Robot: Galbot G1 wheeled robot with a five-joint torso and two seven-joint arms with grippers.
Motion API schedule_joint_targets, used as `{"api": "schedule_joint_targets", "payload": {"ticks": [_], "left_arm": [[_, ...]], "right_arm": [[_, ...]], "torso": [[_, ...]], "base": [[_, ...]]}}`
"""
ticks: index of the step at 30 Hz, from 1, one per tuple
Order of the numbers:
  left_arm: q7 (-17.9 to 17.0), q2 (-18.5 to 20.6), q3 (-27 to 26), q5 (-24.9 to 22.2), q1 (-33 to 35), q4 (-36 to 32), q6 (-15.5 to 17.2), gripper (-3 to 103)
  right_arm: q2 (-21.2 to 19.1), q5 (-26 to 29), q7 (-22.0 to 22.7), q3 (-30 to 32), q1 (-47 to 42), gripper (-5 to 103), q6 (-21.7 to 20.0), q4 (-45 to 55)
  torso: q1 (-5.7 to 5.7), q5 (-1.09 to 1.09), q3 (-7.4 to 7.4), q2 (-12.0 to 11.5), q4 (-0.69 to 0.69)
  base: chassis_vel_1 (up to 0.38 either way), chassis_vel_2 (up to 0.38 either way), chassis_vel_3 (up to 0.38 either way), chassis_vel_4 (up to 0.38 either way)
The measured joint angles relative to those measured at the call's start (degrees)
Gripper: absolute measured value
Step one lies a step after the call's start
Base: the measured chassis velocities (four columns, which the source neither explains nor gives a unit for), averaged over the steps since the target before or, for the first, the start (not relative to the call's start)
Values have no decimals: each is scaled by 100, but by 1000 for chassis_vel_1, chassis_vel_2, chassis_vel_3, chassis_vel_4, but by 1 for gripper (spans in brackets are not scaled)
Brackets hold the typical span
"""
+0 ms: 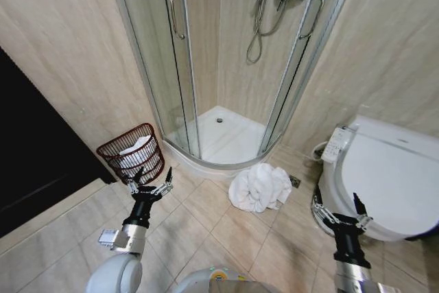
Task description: Discard the used towel into the hamper.
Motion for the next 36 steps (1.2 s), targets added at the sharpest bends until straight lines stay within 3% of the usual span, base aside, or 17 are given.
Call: {"api": "schedule_joint_targets", "payload": {"ticks": [27, 36], "left_arm": [[0, 0, 0, 0, 0, 0, 0, 100], [0, 0, 0, 0, 0, 0, 0, 100]], "right_arm": [[0, 0, 0, 0, 0, 100, 0, 0], [0, 0, 0, 0, 0, 100, 0, 0]], "torso": [[-244, 0, -383, -626, 0], [-265, 0, -425, -688, 0]], "base": [[0, 0, 0, 0], [0, 0, 0, 0]]}}
